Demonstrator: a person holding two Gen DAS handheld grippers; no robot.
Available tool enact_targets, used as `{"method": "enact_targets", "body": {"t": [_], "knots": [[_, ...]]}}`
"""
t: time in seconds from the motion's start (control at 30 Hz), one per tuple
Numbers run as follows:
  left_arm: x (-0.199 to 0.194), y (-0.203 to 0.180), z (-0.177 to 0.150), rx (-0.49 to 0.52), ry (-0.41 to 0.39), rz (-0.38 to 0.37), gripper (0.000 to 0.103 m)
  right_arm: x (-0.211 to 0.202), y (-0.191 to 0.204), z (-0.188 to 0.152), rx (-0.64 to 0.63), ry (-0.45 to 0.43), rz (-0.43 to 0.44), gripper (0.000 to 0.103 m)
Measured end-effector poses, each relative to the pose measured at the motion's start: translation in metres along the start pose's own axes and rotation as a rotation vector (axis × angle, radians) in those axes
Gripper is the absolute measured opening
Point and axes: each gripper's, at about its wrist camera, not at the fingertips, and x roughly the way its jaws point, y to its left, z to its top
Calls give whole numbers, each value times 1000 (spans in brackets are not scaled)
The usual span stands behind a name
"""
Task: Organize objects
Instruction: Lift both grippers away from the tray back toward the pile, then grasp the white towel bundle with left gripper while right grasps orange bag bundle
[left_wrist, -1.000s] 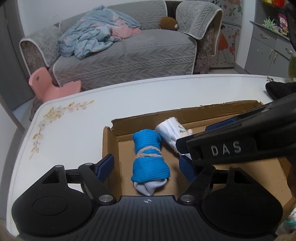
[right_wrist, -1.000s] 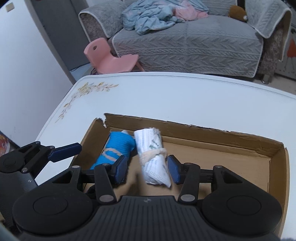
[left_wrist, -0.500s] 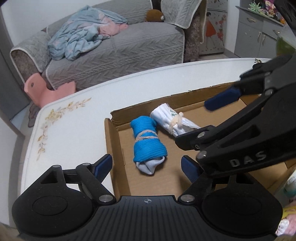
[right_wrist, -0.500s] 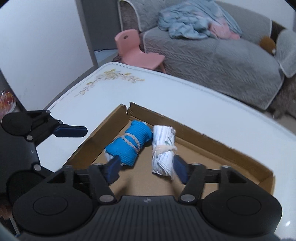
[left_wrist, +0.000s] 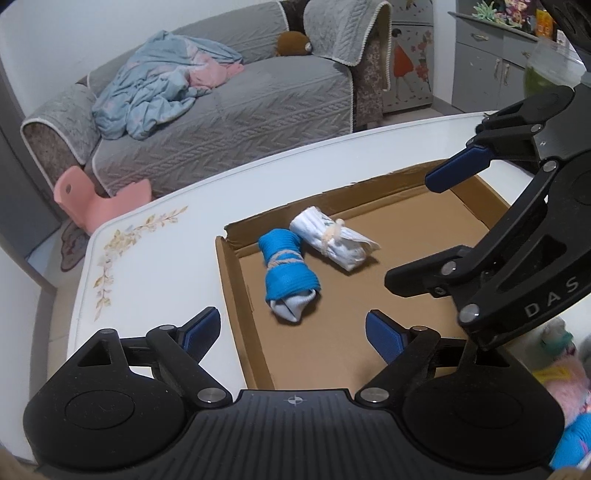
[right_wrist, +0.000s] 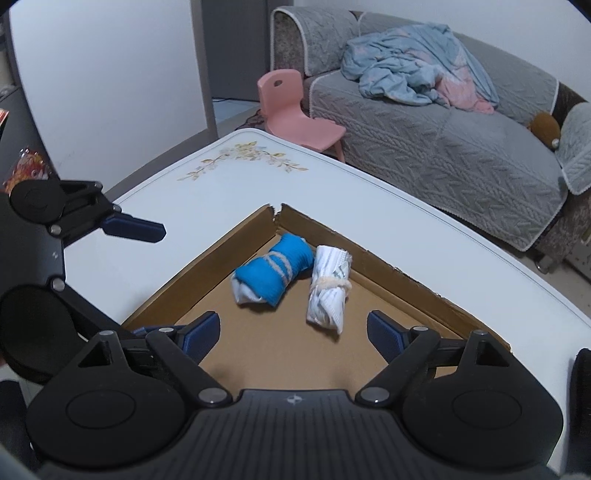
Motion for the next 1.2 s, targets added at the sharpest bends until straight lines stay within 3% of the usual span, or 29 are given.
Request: {"method": "enact_targets", "body": {"t": [0.17,0.27,0.53,0.7,0.87,1.0,1.2], "knots": [[-22,-3,-14,13,-27,0,94,-27,6,-14,-41,-37,-6,90],[-40,-7,-34,49,-45,8,97,-51,6,-31,-56,-76,-5,98],[-83,-21,-115,121,-57,-22,101,-112,-10,-115,-98,-124,-64,101],[-97,-22,-157,39,-53,-32,102,-139,-21,-175,-82,-112,-120,102],[-85,-27,-186,-4,-9,-31,102,-133,-27,-226,-51,-59,-170,102],[-74,-37,-203,13,12,-22,102,-117,-25,-249,-32,-21,-184,99],[-59,-42,-211,6,20,-31,98,-99,-23,-265,-12,20,-188,72]]}}
